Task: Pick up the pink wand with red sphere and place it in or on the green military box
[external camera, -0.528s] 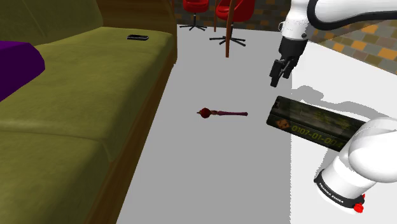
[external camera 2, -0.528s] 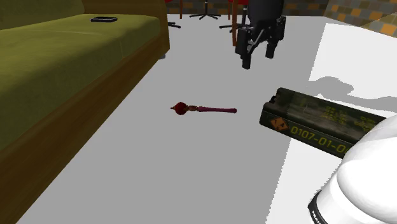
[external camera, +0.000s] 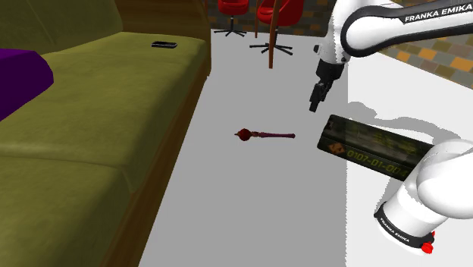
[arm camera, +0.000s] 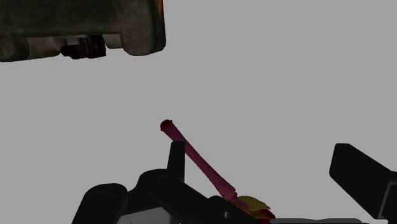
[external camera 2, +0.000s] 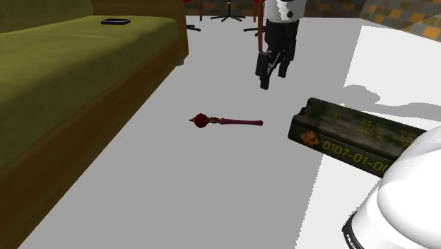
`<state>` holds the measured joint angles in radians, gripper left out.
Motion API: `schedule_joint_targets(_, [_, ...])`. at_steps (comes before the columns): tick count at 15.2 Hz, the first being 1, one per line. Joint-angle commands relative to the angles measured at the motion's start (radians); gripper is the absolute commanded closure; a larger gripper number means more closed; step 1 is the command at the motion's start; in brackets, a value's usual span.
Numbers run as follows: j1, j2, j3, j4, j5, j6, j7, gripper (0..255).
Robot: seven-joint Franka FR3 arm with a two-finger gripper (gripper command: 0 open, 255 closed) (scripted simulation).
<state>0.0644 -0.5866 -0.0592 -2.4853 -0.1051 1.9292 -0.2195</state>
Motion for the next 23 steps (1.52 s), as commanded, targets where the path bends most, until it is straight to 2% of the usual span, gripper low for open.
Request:
schedule_joint_targets(1, [0.018, 0.065, -0.032, -0.005, 0.003, 0.081, -0.081, 0])
schedule_joint_targets(5, [0.057, 0.209, -0.09, 0.014, 0.03, 0.215, -0.247, 0])
schedule_joint_targets(9, [0.101, 0.365, -0.137, 0.058, 0.09, 0.329, -0.428, 0])
schedule_joint_targets(14, [0.143, 0.567, -0.16, 0.145, 0.21, 0.43, -0.674, 0])
schedule_joint_targets(18, [0.149, 0.724, -0.139, 0.236, 0.317, 0.477, -0.869, 0])
schedule_joint_targets(23, [0.145, 0.781, -0.124, 0.239, 0.348, 0.528, -0.902, 0])
